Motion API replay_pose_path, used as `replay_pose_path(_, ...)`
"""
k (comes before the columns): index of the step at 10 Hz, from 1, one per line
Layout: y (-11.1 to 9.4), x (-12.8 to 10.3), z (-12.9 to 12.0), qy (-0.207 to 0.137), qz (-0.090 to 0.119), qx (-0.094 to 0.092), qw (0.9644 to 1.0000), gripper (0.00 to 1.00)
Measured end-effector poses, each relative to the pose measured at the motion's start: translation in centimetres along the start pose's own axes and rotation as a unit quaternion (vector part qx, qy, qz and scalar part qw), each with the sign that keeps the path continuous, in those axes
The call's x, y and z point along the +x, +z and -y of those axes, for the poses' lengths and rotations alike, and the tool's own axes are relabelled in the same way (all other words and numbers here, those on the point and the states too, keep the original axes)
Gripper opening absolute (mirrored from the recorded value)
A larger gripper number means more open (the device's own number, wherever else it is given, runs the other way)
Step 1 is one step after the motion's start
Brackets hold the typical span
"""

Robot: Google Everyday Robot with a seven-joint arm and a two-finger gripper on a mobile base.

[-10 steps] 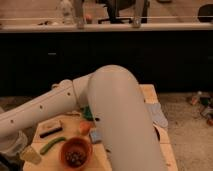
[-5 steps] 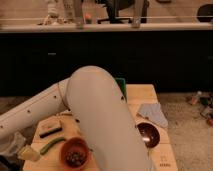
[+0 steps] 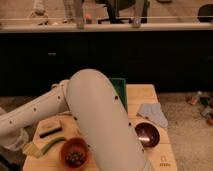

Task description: Place pepper in paper cup

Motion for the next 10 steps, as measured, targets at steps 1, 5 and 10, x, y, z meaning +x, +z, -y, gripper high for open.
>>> replay_pose_path(1, 0.4, 0.2, 0.3, -0.001, 0.011, 0.001, 0.9999, 0.80)
replay_pose_path(5, 2.8, 1.3, 1.0, 0.002, 0.054, 0.013, 0.9984, 0.80)
replay_pose_path(10, 4.4, 1.9, 0.9, 0.005, 0.081, 0.023, 0.9965, 0.80)
